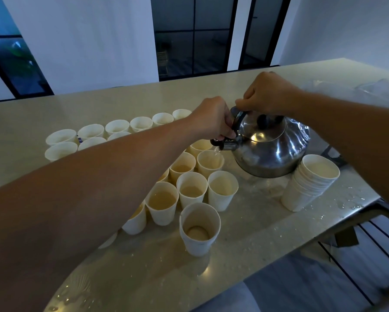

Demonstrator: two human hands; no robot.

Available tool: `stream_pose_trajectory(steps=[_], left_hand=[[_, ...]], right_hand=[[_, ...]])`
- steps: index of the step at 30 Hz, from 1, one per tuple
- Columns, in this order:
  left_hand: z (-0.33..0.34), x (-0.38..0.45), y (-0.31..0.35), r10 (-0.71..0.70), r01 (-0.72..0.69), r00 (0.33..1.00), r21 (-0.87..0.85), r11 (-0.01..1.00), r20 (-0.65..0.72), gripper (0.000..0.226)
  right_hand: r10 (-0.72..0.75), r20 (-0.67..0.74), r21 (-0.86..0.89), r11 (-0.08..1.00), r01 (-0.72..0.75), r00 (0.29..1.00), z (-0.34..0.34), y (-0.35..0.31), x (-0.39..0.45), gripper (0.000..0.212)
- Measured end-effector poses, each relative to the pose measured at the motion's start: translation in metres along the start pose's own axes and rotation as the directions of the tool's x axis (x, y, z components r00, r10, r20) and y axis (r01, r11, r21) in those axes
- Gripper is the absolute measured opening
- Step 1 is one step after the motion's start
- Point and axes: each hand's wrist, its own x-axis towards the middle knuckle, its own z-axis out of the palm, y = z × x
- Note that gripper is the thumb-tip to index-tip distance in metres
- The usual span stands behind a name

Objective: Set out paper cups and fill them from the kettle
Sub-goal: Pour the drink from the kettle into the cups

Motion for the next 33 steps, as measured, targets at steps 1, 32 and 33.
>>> stream_pose_trajectory(steps=[1,32,33], left_hand=[[0.0,0.0,0.0,0.001,-0.001,1.0,0.003,1.0,0.0,0.011],[0.002,-0.005,0.01,0.021,-0.022,0.999,-0.007,1.0,-0.047,0.019],[0.002,-0.006,0.012,0.037,-0.037,0.998,0.007,0.999,-0.045,0.02]], right_hand=[[0.0,0.003,-0.002,1.0,0.0,1.0,0.0,0.0,0.0,0.041],[0.037,-0.081,0.102,0.994,-0.029,0.996,0.004,0.016,-0.01,0.04],[0.033,-0.082,0.112,0.993,-0.024,0.996,0.003,0.017,-0.012,0.041]])
